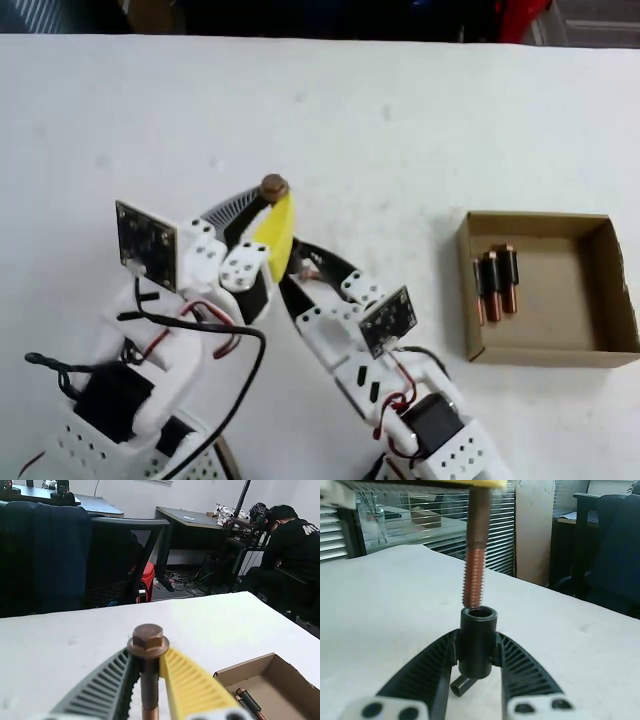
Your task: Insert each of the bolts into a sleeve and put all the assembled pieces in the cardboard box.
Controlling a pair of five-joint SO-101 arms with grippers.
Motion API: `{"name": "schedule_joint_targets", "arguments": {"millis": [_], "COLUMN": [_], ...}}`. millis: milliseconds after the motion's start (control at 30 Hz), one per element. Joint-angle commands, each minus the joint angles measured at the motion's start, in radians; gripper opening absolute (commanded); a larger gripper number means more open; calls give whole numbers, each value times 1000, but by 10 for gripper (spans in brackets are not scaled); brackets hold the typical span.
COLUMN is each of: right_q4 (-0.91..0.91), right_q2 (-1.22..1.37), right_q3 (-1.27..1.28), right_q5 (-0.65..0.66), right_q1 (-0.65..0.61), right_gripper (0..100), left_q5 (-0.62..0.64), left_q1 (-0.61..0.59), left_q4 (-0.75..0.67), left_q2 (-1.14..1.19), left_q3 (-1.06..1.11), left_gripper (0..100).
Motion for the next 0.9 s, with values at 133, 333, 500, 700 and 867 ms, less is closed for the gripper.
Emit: {"name": "schedule_joint_targets", "arguments": {"millis": [133,333,500,700,867], "right_q4": [-1,1,-1,-2,-4], "right_q2": [-12,-12,-12,-12,-12], "right_q3": [9,9,9,9,9], "right_q5": [2,2,2,2,2], "right_q1": [-1,-1,1,1,1], "right_gripper": [18,18,18,18,18], "left_q5": [-14,-14,-9,-6,-5], "left_q1": [10,7,10,10,10], "left_q4": [-157,-173,-140,-49,-2], "left_q2": [-21,-22,-22,-22,-22], "left_q3": [72,80,81,86,91], "left_gripper": [21,21,21,22,22]}}
